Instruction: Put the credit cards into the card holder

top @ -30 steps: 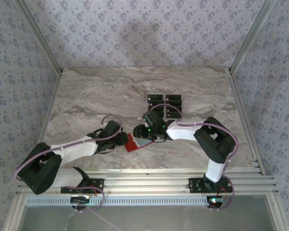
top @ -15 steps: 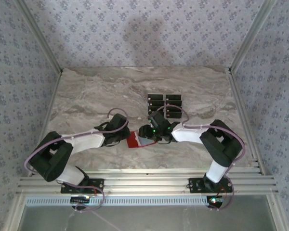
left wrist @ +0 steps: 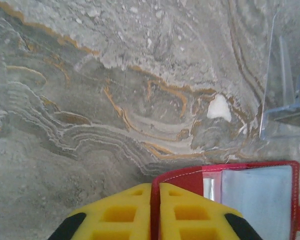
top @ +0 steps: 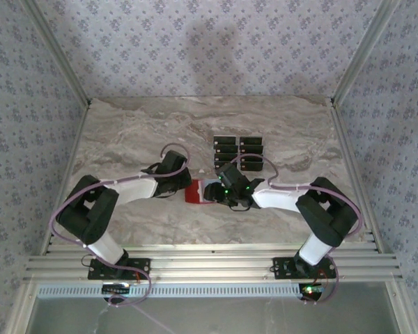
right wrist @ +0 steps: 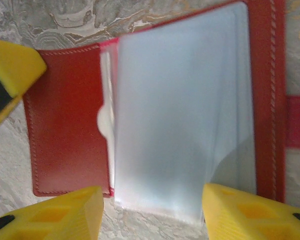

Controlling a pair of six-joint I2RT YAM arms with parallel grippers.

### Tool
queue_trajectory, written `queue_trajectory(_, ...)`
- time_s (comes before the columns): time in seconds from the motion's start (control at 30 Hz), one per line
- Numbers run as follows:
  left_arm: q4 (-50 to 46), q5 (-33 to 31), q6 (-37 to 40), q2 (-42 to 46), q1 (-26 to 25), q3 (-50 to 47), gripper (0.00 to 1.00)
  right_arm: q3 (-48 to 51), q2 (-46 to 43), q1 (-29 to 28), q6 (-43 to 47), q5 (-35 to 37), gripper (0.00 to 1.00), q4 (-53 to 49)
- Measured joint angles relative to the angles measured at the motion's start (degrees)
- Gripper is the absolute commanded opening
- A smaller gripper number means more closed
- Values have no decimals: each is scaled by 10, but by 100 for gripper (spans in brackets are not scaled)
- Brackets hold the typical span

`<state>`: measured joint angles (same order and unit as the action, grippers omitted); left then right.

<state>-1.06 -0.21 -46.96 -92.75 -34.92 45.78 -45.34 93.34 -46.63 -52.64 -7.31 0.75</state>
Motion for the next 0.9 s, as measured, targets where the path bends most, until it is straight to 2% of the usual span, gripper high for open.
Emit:
queue_trajectory(0.13, -8, 0, 9, 7, 5, 0, 53, -19, -8, 1, 23, 12, 59, -37)
queue_trajectory(0.17, -9, 0, 11, 12, 6, -1, 59, -25, -11, 2, 30, 16, 59, -45)
queue_trajectory(0.23, -16, -2, 14, 29, 9, -4, 64, -40, -14, 4, 44, 21, 59, -62)
queue_trajectory(0.4, -36, -9, 16, 83, 14, -14, 66, -83, -12, 23, 87, 19, 59, -96)
queue_trajectory(0.63, -65, -18, 17, 155, 14, -44, 67, -151, 43, 42, 136, 0, 59, -123)
queue_trajectory(0.9, -100, -24, 13, 213, 14, -83, 69, -161, 76, 45, 157, -11, 59, -139)
